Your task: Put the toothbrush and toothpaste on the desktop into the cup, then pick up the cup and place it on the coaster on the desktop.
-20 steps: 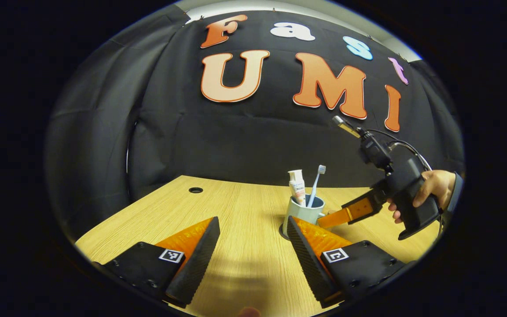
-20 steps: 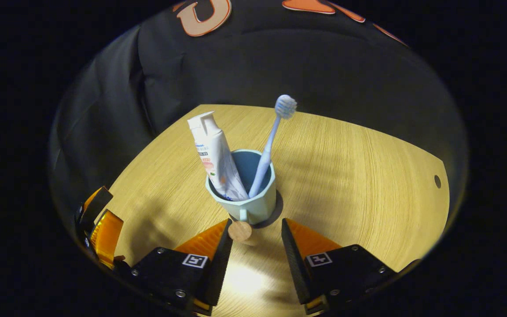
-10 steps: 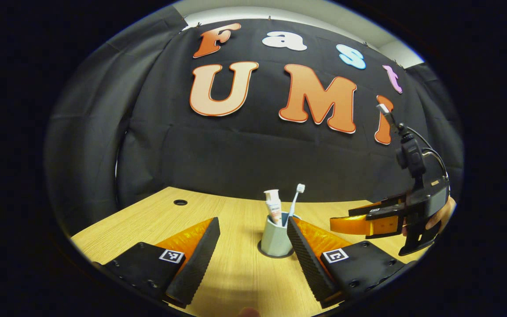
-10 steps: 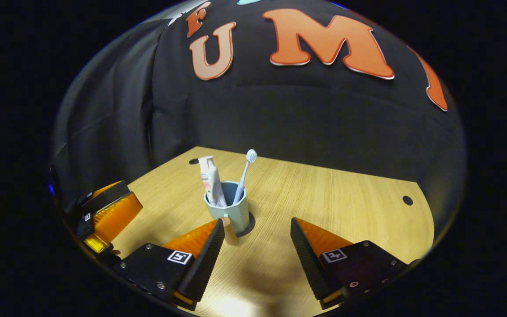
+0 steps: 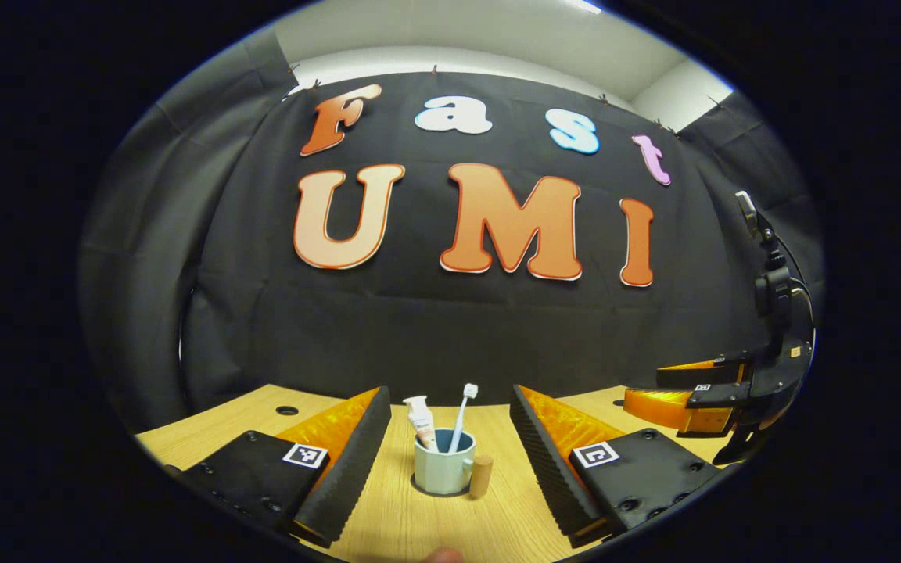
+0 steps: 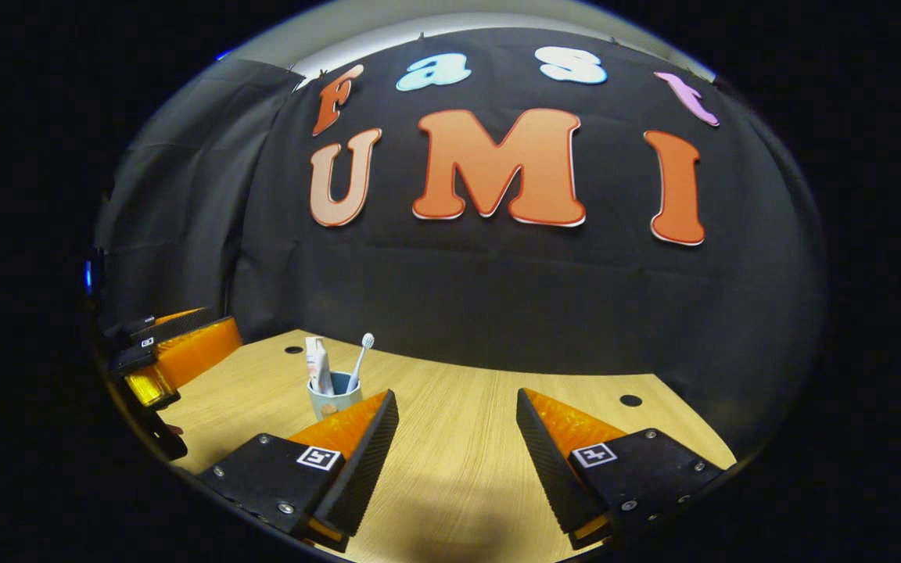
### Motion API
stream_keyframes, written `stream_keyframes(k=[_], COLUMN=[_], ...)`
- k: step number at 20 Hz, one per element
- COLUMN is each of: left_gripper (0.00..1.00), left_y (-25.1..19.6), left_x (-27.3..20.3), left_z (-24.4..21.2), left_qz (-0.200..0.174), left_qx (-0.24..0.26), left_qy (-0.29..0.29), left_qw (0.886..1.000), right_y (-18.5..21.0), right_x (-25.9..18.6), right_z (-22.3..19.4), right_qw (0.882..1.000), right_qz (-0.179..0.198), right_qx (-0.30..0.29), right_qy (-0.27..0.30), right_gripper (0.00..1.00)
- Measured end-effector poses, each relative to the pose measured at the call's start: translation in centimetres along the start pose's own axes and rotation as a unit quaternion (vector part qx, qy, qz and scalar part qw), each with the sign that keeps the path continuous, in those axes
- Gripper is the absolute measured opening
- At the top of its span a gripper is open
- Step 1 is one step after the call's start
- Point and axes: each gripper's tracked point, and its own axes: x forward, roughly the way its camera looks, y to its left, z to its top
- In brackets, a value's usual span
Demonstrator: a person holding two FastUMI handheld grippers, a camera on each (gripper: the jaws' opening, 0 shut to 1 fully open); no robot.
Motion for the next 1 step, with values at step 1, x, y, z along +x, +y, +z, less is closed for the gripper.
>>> stream_keyframes(k=[1], left_gripper=[0.99], left_y=[-0.44], left_x=[-0.21], left_z=[0.19], left_qz=[0.0], left_qx=[0.007], left_qy=[-0.006], left_qw=[1.0], right_y=[-0.24], right_x=[-0.38], right_z=[0.4], right_qw=[1.0], right_qz=[-0.007], right_qx=[-0.004], right_qy=[-0.016], right_gripper=[0.92])
